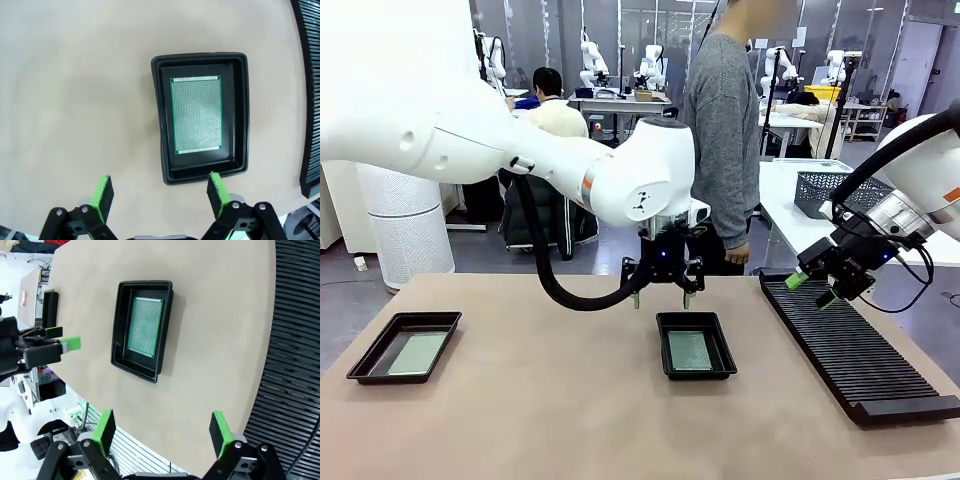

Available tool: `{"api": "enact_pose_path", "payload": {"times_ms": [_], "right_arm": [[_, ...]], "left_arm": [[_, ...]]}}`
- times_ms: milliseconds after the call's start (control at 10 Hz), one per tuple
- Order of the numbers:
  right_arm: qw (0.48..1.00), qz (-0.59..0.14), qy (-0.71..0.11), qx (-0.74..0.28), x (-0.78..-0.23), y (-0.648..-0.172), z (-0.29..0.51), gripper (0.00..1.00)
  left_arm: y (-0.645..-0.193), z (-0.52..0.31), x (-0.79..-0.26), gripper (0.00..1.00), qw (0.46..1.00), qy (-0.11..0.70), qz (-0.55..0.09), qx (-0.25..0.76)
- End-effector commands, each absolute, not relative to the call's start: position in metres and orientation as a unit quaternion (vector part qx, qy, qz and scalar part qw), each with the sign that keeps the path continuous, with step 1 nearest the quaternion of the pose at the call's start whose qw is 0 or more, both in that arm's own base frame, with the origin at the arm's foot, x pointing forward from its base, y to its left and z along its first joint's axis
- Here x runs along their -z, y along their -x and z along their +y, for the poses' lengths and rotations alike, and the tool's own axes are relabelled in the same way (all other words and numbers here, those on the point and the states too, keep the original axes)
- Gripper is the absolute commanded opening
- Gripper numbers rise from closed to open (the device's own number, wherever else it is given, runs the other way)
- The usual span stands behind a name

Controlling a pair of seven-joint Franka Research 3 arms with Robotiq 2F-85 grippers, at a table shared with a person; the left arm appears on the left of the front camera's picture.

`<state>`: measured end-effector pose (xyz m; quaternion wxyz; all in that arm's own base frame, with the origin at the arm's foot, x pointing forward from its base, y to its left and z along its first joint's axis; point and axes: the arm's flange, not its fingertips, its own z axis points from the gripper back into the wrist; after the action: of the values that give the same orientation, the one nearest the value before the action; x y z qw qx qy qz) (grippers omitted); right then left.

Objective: Inspect and transfer BCBs to ESD trays.
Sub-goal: Pick up the ESD tray and place it on the left side of the table.

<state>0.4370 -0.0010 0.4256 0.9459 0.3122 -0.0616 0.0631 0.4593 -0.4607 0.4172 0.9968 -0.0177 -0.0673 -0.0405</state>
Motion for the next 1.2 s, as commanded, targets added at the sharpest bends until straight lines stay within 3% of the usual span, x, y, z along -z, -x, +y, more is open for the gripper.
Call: {"api": "enact_pose_path", "payload": {"times_ms": [0,1100], "right_arm": [[0.948,-0.062,-0.308,-0.059,-0.426,-0.436,-0.001,1.0],[0.948,-0.062,-0.308,-0.059,-0.426,-0.436,-0.001,1.0]], "left_arm": [[-0.468,-0.472,-0.405,1.0,0.997,-0.002,-0.066,0.038],[-0.495,-0.472,-0.325,0.97,0.997,0.032,-0.037,0.053]]}}
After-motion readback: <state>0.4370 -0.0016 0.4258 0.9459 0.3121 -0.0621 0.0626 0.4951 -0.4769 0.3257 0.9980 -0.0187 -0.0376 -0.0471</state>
